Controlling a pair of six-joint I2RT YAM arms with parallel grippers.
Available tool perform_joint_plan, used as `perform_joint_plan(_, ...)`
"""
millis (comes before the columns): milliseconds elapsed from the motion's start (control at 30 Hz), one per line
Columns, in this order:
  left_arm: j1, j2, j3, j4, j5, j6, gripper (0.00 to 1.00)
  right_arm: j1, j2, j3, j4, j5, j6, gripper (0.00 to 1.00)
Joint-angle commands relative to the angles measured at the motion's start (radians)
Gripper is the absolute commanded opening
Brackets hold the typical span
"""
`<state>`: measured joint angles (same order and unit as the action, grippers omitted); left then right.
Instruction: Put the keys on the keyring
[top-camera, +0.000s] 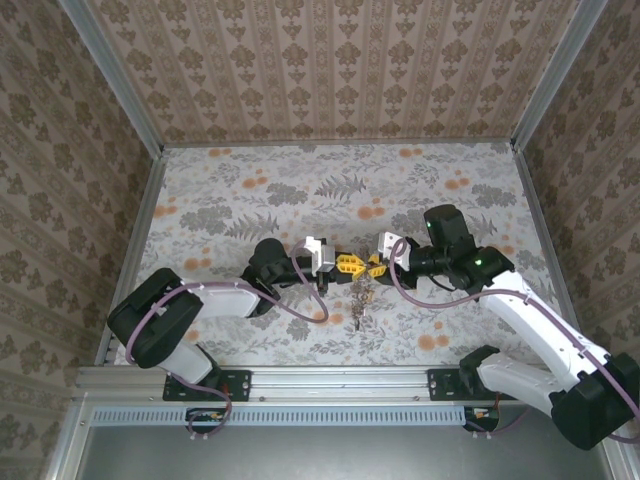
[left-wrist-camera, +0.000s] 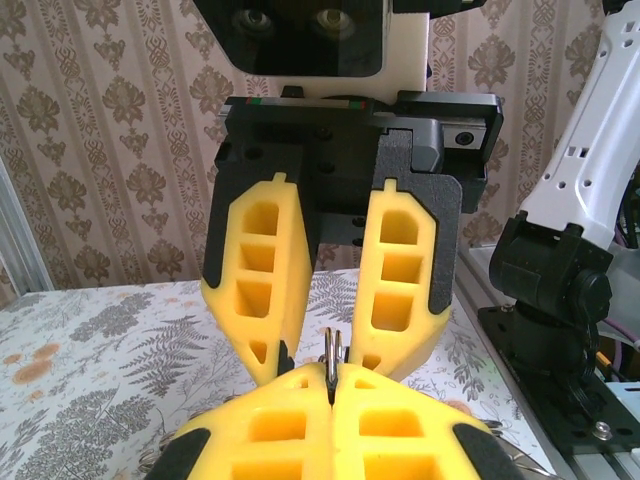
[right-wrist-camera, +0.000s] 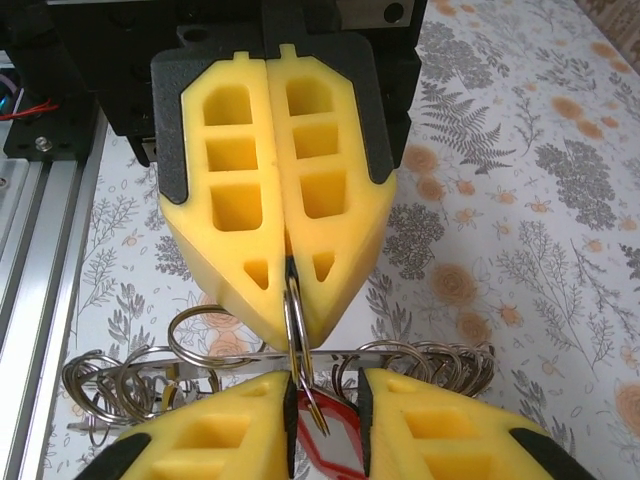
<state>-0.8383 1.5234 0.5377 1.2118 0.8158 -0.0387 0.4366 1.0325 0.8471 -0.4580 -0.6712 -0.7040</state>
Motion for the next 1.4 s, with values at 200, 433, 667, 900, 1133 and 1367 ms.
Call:
perform_joint_plan(200, -0.006, 0.013, 0.04, 0.073, 0.019, -0.027, 0.0, 0.003, -0.003, 0.025, 0.004, -0.063, -0.027, 0.24)
perform_joint_plan(433, -0.005, 0.025, 0.042, 0.073, 0.005, -0.031, 0.0, 0.003, 0.008, 0.043, -0.026, -0.092, -0.037, 0.16)
perform_joint_plan(667, 0.01, 0.016, 0.021, 0.069, -0.042, -0.062, 0.15, 0.004, 0.008, 0.061, -0.073, -0.057, -0.051, 0.0)
perform_joint_plan(900, 0.031, -0.045, -0.004, -0.086, -0.084, -0.029, 0.37, 0.062, 0.049, 0.162, -0.265, 0.163, -0.089, 0.0)
perform_joint_plan(1133, 0.026, -0.066, 0.01, -0.229, -0.061, 0.039, 0.37, 0.127, 0.108, 0.231, -0.343, 0.306, -0.088, 0.0)
perform_joint_plan(1367, -0.002, -0.066, 0.042, -0.321, -0.054, 0.083, 0.38, 0.163, 0.151, 0.27, -0.381, 0.362, -0.092, 0.0)
